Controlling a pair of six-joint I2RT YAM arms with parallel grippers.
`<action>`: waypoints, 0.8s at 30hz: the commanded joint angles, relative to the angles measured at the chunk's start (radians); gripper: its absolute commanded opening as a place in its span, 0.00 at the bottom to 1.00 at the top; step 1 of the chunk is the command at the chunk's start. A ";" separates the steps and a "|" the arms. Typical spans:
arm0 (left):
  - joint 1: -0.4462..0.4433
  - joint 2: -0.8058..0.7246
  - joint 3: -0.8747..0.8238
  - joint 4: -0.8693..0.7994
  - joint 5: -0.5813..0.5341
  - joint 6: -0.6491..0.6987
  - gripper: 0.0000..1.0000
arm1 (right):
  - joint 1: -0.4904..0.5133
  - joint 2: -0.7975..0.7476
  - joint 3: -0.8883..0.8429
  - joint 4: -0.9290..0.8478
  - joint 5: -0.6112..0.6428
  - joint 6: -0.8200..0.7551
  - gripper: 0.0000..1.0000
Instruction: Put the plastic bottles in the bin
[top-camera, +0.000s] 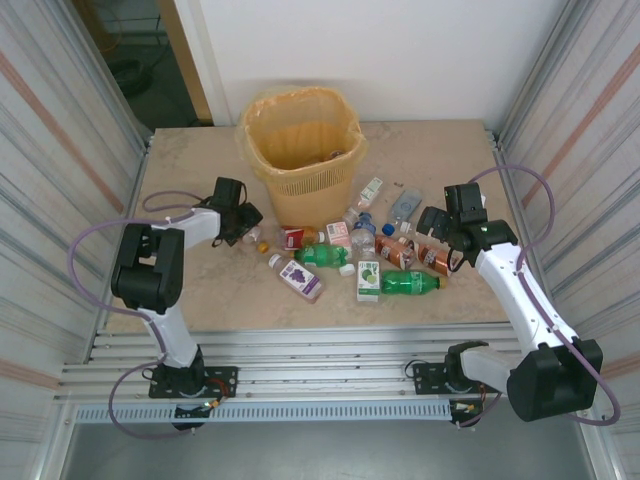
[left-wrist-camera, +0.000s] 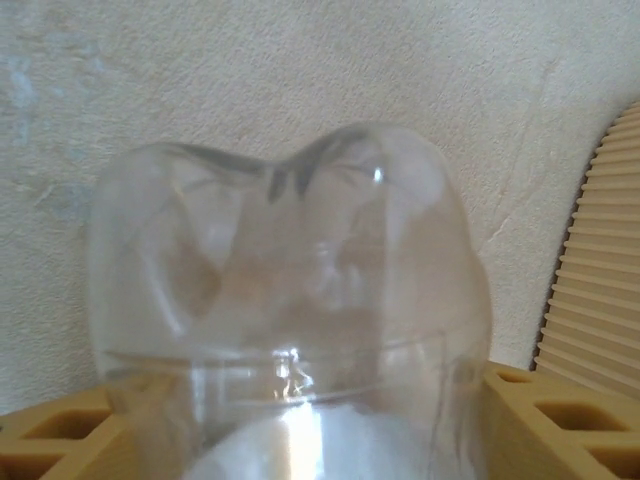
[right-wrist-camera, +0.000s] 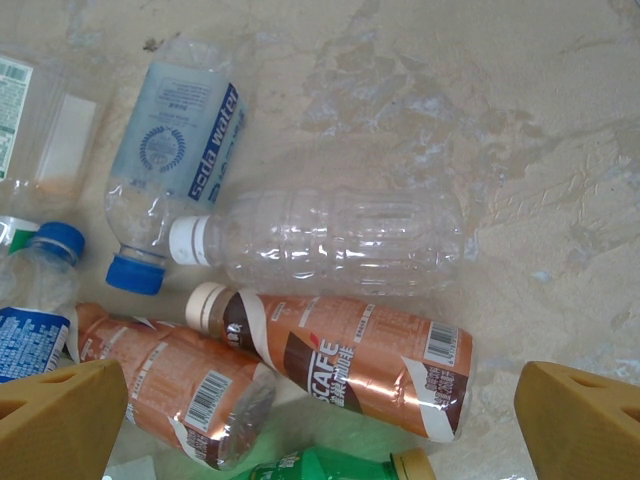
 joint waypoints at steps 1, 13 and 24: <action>0.030 -0.003 -0.039 -0.030 -0.050 -0.005 0.65 | 0.009 0.001 0.008 -0.004 -0.003 0.004 0.98; 0.067 -0.092 -0.092 0.008 -0.024 0.017 0.49 | 0.013 0.014 0.018 -0.001 -0.009 0.005 0.98; 0.075 -0.308 -0.102 -0.033 -0.014 0.096 0.49 | 0.015 0.004 0.009 -0.003 0.002 0.007 0.98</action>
